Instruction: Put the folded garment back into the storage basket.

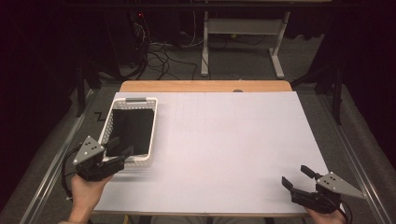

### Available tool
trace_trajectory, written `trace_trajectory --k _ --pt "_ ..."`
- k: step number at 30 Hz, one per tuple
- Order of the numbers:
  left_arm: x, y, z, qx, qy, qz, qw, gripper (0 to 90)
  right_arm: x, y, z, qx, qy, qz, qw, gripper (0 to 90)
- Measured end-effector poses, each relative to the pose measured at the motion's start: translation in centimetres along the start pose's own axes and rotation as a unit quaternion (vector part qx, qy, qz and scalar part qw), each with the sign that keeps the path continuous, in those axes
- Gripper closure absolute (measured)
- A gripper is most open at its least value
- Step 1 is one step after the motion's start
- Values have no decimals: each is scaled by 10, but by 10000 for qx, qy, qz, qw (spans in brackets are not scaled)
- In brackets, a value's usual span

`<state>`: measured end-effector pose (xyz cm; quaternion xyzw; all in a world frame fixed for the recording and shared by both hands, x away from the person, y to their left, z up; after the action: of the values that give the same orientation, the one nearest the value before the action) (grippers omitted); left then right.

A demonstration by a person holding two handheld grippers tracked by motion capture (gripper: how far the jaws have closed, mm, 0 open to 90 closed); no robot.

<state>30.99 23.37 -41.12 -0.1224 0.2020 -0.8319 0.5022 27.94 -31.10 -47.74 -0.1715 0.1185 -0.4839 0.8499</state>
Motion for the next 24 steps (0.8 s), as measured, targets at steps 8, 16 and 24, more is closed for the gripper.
trace_trajectory --k 8,16,24 --pt "1 -4 -5 -25 7 -5 10000 374 0 0 0 1 1 3 10000 184" --pt "2 -8 -10 -37 -14 -2 10000 374 0 0 0 -1 1 1 10000 184" --pt "1 -12 -16 -29 -51 16 10000 374 0 0 0 -1 -4 -1 10000 184"
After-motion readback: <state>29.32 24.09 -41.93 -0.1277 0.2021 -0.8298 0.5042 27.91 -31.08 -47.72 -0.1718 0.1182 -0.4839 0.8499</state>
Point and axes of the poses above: each handheld gripper's, and its own axes: y roughly forward along the jaws, z roughly out of its top, x roughly to its right, the point moved 6 cm from there along y, roughly forward along the jaws, and after that the axes turned 3 degrees about z, right-handed, at the moved point
